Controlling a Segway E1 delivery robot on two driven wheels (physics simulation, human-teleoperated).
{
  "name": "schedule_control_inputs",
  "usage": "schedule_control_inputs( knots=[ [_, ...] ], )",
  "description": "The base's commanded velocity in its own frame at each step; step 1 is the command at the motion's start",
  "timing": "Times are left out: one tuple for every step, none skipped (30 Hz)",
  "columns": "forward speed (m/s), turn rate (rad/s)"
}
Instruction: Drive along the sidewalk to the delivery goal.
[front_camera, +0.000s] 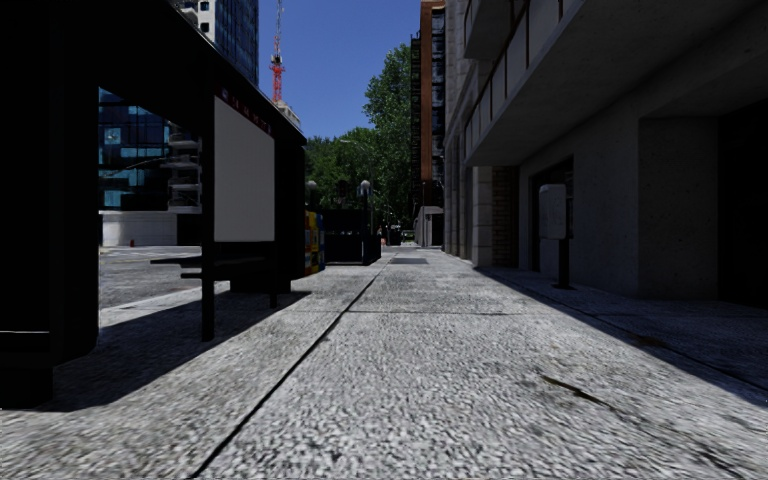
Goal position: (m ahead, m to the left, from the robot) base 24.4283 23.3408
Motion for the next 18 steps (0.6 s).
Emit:
schedule_control_inputs(
  knots=[
    [1.99,0.00],
    [1.99,0.00],
    [1.99,0.00],
    [1.99,0.00],
    [1.99,0.00],
    [1.99,0.00],
    [1.99,0.00],
    [1.99,-0.04],
    [1.99,-0.04],
    [1.99,-0.17],
    [1.99,-0.23],
    [1.99,-0.26],
    [1.99,-0.26],
    [1.99,-0.26],
    [1.99,-0.26],
    [2.00,-0.23],
    [2.00,-0.23],
    [2.00,-0.04]
  ],
)
